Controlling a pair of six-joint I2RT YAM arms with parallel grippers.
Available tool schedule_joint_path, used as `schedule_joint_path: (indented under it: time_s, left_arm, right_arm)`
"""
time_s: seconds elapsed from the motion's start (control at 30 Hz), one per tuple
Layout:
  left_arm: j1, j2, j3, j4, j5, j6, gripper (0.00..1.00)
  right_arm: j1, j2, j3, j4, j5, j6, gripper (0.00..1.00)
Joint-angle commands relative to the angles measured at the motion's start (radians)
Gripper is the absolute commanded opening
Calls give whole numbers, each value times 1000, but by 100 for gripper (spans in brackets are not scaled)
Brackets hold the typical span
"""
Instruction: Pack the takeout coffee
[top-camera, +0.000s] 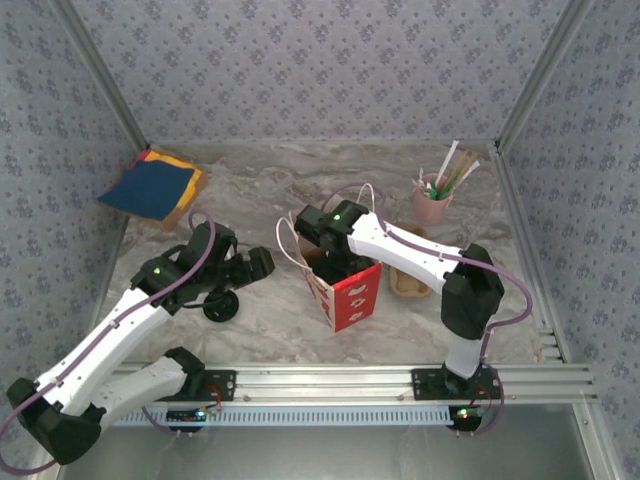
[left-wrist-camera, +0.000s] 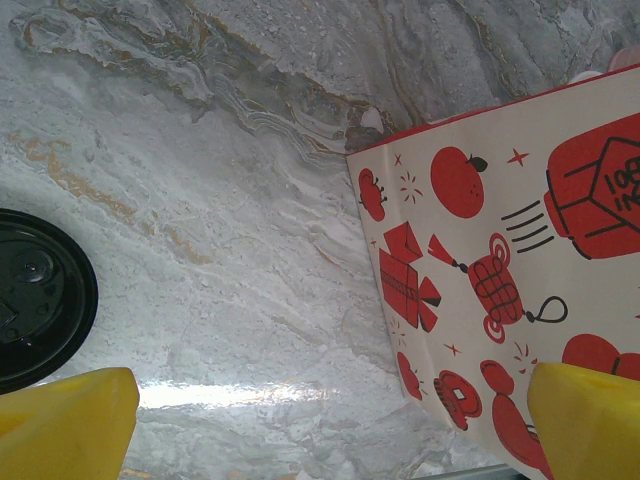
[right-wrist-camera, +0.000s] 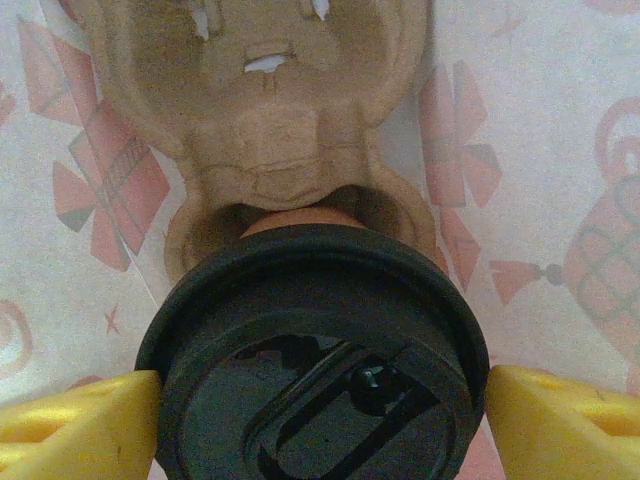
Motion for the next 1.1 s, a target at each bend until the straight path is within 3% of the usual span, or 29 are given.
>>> schedule_joint_path:
  time_s: [0.0, 1.07]
  left_arm:
    - [7, -6, -2, 9, 3, -1, 100]
    - [7, -7, -9, 13, 3, -2, 100]
  right_arm:
    - [9, -37, 19, -42, 22, 21, 85]
    - [13, -40, 46, -60, 25, 45, 85]
